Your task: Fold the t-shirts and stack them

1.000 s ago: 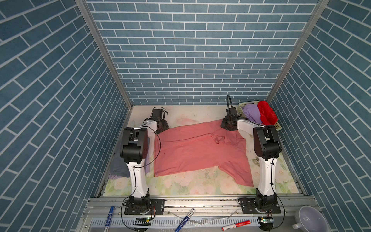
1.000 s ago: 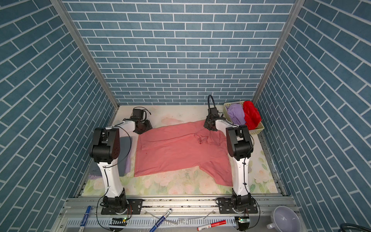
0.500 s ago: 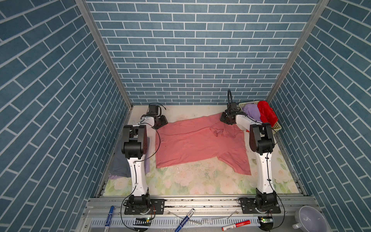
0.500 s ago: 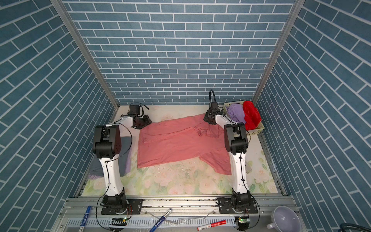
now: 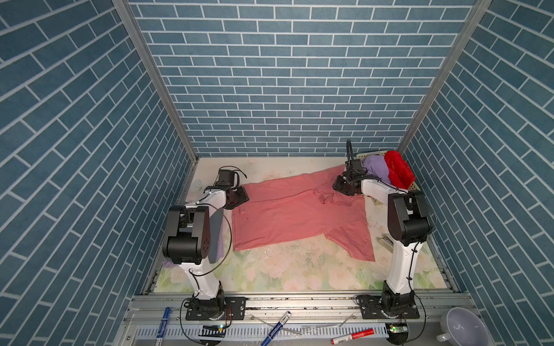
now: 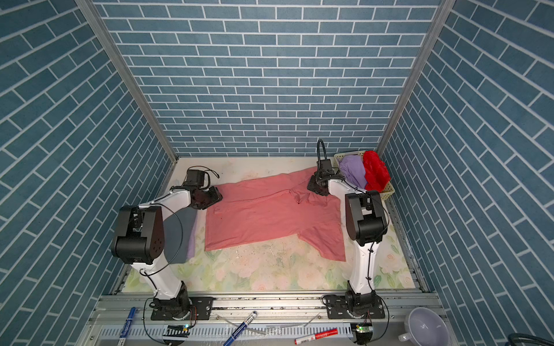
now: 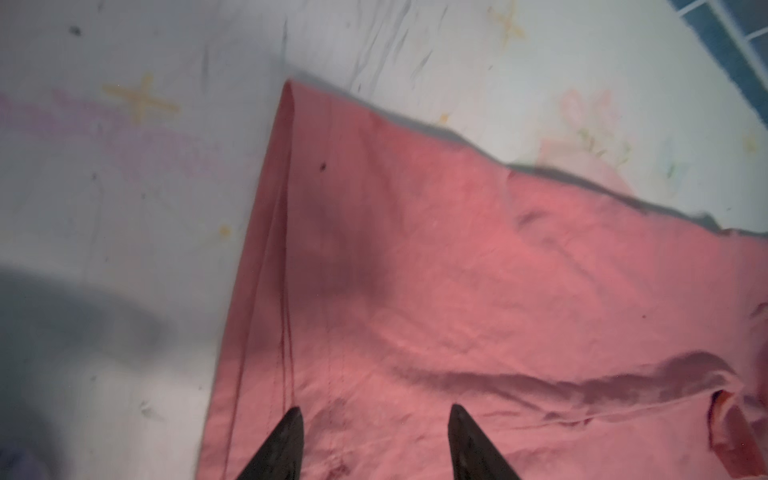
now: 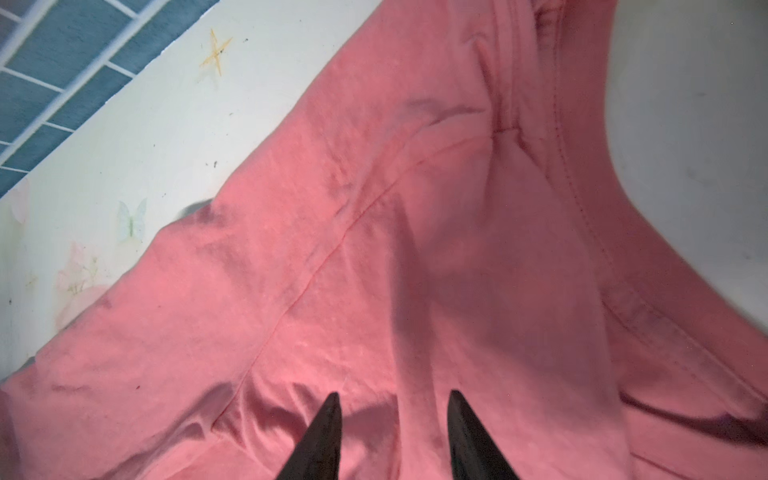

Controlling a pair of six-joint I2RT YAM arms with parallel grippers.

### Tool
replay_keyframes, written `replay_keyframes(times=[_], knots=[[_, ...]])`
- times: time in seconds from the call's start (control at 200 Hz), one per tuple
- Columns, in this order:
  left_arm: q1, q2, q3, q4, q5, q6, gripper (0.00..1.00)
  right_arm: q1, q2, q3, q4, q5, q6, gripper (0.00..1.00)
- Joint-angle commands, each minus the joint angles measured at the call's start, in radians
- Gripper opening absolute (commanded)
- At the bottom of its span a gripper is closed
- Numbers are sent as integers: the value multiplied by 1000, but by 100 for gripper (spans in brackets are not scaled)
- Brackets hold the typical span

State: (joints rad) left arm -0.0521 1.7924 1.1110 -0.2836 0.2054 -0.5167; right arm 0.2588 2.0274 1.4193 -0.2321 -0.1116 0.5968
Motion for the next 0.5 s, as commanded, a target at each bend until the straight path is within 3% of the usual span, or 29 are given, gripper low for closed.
replay_keyframes(times=[0.0, 0.105, 0.495], knots=[[-8, -5, -27, -26, -32, -19, 54, -7, -33, -46, -14, 53, 10, 46], [-9, 5, -34, -14, -37, -32, 54, -9, -39, -71, -10, 67, 22, 54], [-20, 36, -56, 19, -4, -98, 46, -48, -68, -173, 32, 66, 61, 55]])
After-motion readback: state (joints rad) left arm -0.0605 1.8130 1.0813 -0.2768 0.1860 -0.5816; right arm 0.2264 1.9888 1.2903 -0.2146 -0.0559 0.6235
